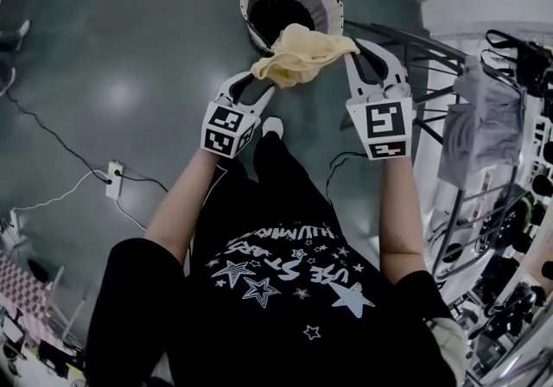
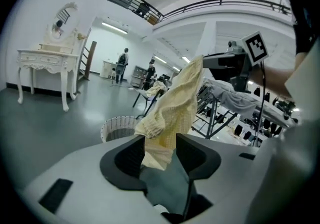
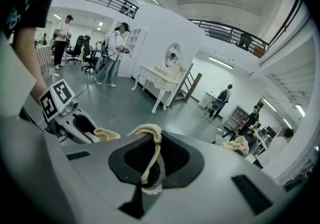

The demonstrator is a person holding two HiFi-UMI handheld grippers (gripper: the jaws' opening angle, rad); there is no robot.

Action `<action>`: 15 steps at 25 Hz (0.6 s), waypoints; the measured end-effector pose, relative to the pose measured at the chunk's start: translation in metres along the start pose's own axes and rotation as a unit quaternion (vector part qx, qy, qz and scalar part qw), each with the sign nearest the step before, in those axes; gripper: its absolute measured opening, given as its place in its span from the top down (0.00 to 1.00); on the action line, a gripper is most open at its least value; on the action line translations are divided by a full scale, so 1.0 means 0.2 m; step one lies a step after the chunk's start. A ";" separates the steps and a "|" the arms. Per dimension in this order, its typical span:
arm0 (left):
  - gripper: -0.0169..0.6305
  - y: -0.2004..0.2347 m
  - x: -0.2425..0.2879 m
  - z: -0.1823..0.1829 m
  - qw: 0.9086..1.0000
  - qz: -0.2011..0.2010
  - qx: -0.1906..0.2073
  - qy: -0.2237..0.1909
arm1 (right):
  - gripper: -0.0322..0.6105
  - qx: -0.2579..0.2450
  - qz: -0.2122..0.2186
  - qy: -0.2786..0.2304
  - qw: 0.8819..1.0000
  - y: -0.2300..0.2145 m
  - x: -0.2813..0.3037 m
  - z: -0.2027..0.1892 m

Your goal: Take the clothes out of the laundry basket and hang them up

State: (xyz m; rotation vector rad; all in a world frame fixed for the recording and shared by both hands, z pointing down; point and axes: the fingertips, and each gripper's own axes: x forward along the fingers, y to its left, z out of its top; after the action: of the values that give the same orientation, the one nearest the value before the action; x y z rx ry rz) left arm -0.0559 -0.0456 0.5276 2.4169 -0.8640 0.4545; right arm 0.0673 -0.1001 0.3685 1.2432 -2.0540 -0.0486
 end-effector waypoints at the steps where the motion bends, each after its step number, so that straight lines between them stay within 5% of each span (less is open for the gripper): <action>1: 0.65 0.03 0.01 -0.02 1.000 0.021 0.000 0.006 | 0.89 -0.001 0.001 0.000 1.000 0.00 0.00 0.00; 6: 0.61 0.17 0.03 -0.11 0.993 0.107 0.029 0.035 | 0.89 -0.006 0.007 -0.001 1.000 0.01 0.01 0.02; 12: 0.50 0.07 0.07 0.00 0.990 0.095 0.099 -0.027 | 0.89 -0.011 0.013 -0.003 1.000 0.02 0.02 0.02; 13: 0.54 0.05 0.07 0.02 0.989 0.096 0.107 -0.034 | 0.89 -0.011 0.013 -0.003 1.000 0.01 0.02 0.02; 15: 0.80 0.04 0.05 0.06 0.987 0.099 0.116 -0.040 | 0.89 -0.010 0.012 -0.003 1.000 0.00 0.02 0.02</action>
State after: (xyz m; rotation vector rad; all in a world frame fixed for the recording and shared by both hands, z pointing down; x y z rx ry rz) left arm -0.0517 -0.0627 0.5249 2.5863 -1.1512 0.5624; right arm 0.0643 -0.1041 0.3686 1.2070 -2.0693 -0.0621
